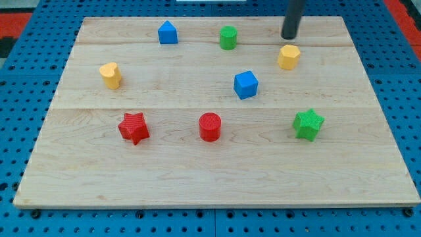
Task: Push the yellow hexagon closer to the blue cube
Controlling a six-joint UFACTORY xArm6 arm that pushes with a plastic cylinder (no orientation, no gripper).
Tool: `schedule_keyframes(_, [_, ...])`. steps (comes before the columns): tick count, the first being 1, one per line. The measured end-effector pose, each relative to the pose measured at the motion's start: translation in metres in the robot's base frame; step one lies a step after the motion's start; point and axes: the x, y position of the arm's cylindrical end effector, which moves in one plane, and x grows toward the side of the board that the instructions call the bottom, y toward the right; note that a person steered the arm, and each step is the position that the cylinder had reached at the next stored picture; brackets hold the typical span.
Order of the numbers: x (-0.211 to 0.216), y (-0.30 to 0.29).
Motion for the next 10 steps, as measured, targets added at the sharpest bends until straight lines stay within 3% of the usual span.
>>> schedule_keyframes(1, [-0.034,-0.034])
schedule_keyframes(2, [-0.024,-0.080])
schedule_keyframes(3, [0.028,-0.088])
schedule_keyframes(4, [0.030,-0.057])
schedule_keyframes(5, [0.043,0.045])
schedule_keyframes(6, [0.067,0.087])
schedule_keyframes(7, [0.074,0.017])
schedule_keyframes(8, [0.080,0.010])
schedule_keyframes(9, [0.114,0.066])
schedule_keyframes(10, [0.108,0.010])
